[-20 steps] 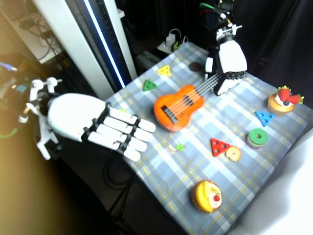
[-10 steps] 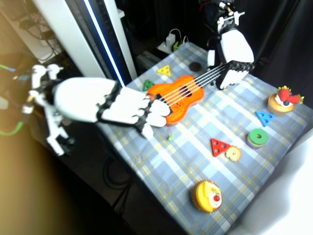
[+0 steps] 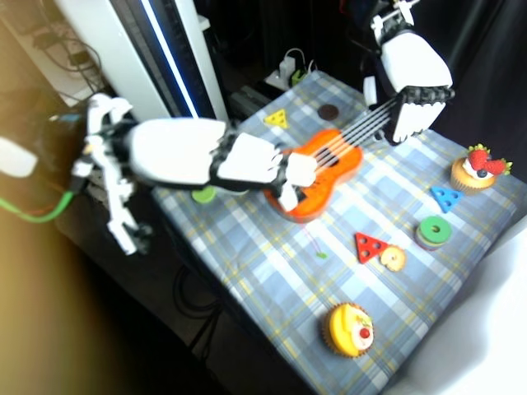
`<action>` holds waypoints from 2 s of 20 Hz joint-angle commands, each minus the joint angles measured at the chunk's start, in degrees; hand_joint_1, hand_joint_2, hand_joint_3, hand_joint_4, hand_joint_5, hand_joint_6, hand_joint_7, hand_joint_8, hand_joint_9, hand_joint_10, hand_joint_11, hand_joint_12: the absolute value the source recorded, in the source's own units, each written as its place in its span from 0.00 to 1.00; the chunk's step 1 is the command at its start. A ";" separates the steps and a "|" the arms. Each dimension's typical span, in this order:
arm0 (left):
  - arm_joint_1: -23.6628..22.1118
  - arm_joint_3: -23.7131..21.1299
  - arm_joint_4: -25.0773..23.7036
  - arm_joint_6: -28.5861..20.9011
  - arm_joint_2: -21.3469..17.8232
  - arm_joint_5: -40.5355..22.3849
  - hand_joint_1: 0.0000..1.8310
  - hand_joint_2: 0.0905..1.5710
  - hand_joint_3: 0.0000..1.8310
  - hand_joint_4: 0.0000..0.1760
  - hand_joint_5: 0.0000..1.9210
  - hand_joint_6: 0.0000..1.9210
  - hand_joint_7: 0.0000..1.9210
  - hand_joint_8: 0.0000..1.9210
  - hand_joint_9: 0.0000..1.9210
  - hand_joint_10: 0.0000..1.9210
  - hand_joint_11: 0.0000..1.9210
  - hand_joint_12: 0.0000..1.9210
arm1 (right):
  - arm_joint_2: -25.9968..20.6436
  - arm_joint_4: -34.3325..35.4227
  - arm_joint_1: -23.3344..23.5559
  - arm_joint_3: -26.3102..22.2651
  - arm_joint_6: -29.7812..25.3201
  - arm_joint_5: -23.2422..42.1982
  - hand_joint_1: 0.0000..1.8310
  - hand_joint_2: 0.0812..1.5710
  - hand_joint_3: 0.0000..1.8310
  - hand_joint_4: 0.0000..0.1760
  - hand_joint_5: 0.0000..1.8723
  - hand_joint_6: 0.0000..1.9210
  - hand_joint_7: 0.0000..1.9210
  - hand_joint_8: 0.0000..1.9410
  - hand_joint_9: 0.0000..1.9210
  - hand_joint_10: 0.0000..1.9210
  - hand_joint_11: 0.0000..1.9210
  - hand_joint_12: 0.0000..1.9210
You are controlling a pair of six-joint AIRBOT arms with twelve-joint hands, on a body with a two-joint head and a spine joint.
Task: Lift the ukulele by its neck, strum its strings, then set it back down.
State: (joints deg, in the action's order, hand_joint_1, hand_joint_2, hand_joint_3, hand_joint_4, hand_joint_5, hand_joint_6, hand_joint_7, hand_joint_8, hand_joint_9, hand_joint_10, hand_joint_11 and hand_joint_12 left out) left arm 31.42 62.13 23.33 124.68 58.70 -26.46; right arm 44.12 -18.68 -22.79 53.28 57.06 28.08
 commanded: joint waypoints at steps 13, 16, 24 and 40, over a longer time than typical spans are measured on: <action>-1.53 -0.16 -2.87 0.05 0.29 -3.21 0.79 0.74 0.00 0.00 0.47 1.00 0.67 1.00 0.77 1.00 0.82 1.00 | 6.32 -13.00 7.92 2.27 0.22 -9.28 0.15 0.82 0.01 0.00 0.08 0.01 0.00 0.00 0.01 0.01 0.00 0.41; -1.75 -0.17 -3.10 0.05 0.40 -3.17 0.77 0.75 0.00 0.00 0.45 1.00 0.65 1.00 0.75 1.00 0.81 1.00 | 6.59 -14.13 7.93 1.87 0.11 -9.64 0.14 0.80 0.00 0.00 0.20 0.06 0.10 0.02 0.07 0.06 0.00 0.72; -1.56 -0.03 -2.36 0.05 0.40 -3.06 0.76 0.75 0.00 0.00 0.48 1.00 0.67 1.00 0.76 1.00 0.81 1.00 | 6.43 -35.23 9.03 4.09 -31.69 -2.69 0.09 0.99 0.02 0.00 0.36 0.51 0.47 0.38 0.38 0.61 0.21 0.88; 2.96 4.18 10.50 2.56 4.78 -4.32 0.72 0.72 0.00 0.00 0.54 1.00 0.74 1.00 0.84 1.00 0.89 1.00 | -6.53 -13.30 7.22 0.47 -24.61 9.91 0.18 0.97 0.00 0.00 0.28 0.39 0.23 0.02 0.09 0.12 0.00 0.50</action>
State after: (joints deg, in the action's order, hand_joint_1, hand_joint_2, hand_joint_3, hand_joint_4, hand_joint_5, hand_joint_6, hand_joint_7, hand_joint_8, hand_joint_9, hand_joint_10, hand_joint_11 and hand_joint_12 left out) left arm 34.96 66.52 34.70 127.50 63.66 -24.10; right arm 37.95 -34.04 -16.32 53.69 32.10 31.90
